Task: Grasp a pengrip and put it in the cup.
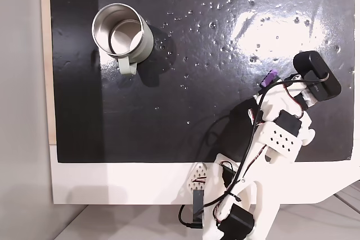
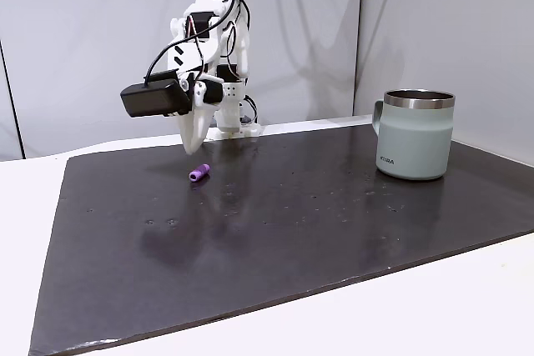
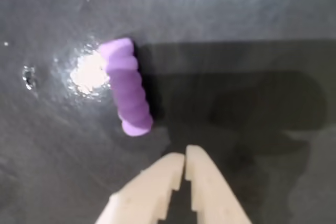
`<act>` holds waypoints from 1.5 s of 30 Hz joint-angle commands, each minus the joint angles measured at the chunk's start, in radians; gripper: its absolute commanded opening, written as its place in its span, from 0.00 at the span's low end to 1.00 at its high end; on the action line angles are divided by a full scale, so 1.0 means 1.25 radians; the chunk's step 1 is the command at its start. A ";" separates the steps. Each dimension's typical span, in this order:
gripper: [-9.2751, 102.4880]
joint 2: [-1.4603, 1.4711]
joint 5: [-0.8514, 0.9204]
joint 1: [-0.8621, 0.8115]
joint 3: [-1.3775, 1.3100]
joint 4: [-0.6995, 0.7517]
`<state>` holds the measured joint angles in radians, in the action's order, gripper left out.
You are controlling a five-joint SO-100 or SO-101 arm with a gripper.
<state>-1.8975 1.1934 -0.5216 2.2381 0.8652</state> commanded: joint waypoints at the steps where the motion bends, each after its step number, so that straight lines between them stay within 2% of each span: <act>1: 0.12 0.037 0.049 -0.017 -0.121 0.042; 7: 0.17 0.141 0.091 -0.018 -0.271 0.110; 15: 0.27 0.229 0.164 0.004 -0.331 0.145; 23: 0.30 0.303 0.228 0.020 -0.363 0.148; 28: 0.30 0.425 0.231 0.031 -0.472 0.220; 34: 0.27 0.470 0.229 0.043 -0.498 0.236; 42: 0.11 0.447 0.223 0.061 -0.468 0.238; 45: 0.08 0.421 0.201 0.066 -0.461 0.244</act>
<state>-1.3085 1.4696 -0.4556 1.6659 1.1520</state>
